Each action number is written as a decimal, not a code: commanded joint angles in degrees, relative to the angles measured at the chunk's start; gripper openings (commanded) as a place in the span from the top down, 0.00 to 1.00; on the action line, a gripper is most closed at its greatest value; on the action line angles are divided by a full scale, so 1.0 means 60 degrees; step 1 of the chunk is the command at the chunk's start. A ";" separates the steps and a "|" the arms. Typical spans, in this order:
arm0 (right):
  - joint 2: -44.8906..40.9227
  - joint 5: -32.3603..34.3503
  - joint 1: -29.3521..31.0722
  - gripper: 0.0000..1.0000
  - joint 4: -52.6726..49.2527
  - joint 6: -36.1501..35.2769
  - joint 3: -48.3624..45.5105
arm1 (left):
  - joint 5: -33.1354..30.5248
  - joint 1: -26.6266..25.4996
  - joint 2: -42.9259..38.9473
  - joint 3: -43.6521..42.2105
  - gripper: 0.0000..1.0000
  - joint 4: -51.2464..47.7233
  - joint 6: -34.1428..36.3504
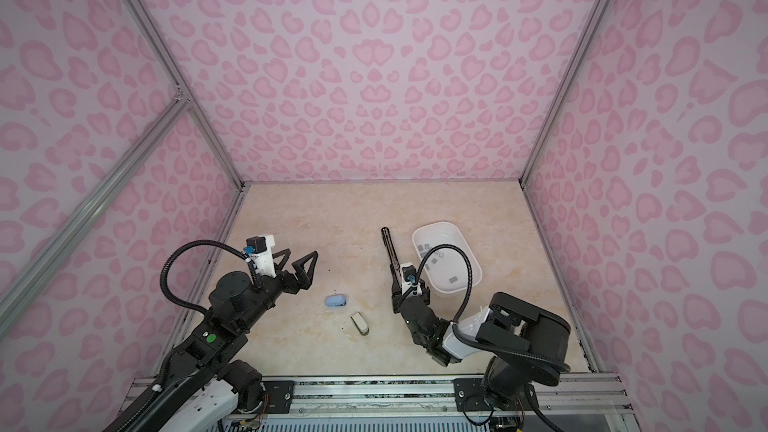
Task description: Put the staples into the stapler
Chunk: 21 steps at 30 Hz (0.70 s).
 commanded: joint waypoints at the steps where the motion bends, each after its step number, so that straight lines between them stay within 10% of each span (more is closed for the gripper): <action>1: -0.1826 -0.0412 0.0016 0.40 -0.3766 0.0243 0.0553 | -0.0263 -0.0002 -0.0450 0.0613 0.02 -0.1978 -0.1561; 11: -0.9065 -0.2520 0.0386 0.38 -0.8310 0.3508 0.0690 | 0.0233 -0.0002 0.1190 0.1925 0.02 -0.1720 0.0590; 21: -0.3300 -0.4066 0.1232 0.40 -0.8645 0.0155 0.3464 | -0.0678 -0.0131 0.2907 0.0228 0.07 0.0687 0.1327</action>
